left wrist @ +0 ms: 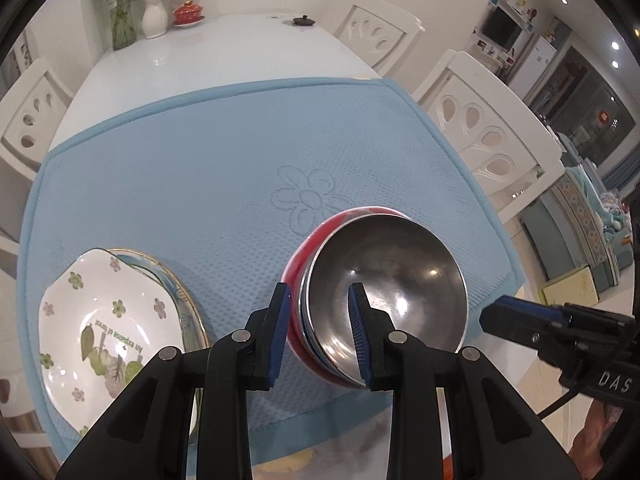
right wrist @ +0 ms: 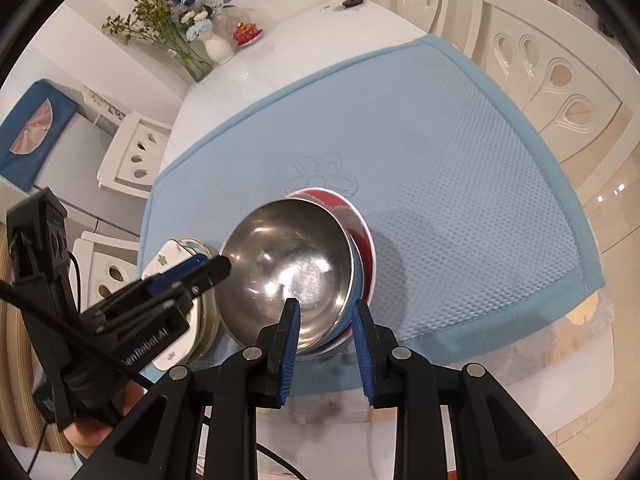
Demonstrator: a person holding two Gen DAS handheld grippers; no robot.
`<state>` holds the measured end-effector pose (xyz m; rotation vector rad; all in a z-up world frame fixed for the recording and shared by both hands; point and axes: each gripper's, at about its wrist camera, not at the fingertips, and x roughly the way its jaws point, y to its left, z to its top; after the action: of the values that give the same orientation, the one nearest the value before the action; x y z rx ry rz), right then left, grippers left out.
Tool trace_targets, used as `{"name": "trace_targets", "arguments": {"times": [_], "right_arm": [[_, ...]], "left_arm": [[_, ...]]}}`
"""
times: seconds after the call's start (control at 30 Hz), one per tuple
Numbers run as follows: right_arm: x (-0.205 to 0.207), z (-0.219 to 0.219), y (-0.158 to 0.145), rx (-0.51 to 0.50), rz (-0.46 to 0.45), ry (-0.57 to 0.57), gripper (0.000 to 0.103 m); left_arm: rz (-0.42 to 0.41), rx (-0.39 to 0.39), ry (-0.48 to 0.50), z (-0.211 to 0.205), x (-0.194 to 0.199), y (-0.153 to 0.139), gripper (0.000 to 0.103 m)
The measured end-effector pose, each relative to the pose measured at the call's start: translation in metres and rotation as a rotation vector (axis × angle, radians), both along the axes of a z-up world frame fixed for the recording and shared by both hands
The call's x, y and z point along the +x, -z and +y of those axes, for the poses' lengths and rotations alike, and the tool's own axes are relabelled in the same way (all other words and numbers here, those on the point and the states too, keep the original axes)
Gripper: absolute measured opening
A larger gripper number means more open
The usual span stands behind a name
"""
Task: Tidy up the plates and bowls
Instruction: 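Lower the blue steel bowl into the magenta bowl and open both grippers, then move both grippers to the nested bowl stack and pinch its rim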
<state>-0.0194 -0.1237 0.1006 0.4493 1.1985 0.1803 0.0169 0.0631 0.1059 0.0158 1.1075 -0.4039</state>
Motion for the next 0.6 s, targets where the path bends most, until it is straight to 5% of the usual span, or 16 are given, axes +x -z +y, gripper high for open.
{"name": "trace_targets", "arguments": {"times": [0.27,0.37,0.4,0.6], "right_arm": [[-0.011,0.003,-0.019,0.018,-0.027,-0.011,0.027],[-0.018,0.008,-0.024,-0.019,-0.044,-0.022,0.041],[-0.022,0.01,-0.023,-0.039,-0.037,-0.024,0.055],[-0.053,0.015,-0.007,-0.176,-0.039,0.039,0.056]], "left_arm": [[-0.036,0.026,-0.021,0.018,-0.033,-0.005,0.027],[-0.035,0.009,-0.041,0.023,-0.049,-0.002,0.027],[-0.036,0.002,-0.053,0.024,-0.055,0.0,0.027],[0.008,-0.071,-0.119,0.028,-0.08,0.016,0.027]]}}
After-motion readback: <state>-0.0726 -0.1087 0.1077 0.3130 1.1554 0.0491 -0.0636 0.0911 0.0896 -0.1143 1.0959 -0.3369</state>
